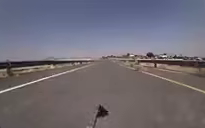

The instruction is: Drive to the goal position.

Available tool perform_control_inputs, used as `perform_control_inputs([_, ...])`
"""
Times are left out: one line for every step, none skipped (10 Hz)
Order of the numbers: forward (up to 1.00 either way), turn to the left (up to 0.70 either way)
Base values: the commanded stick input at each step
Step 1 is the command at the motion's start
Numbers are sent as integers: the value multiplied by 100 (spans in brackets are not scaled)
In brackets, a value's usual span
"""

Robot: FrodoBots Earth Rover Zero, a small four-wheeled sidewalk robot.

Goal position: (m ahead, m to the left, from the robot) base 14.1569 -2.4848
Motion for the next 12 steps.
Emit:
perform_control_inputs([100, -1])
perform_control_inputs([100, -1])
perform_control_inputs([100, -1])
perform_control_inputs([100, -1])
perform_control_inputs([100, -1])
perform_control_inputs([100, -1])
perform_control_inputs([100, -1])
perform_control_inputs([100, -1])
perform_control_inputs([100, -1])
perform_control_inputs([100, -1])
perform_control_inputs([100, -1])
perform_control_inputs([100, -1])
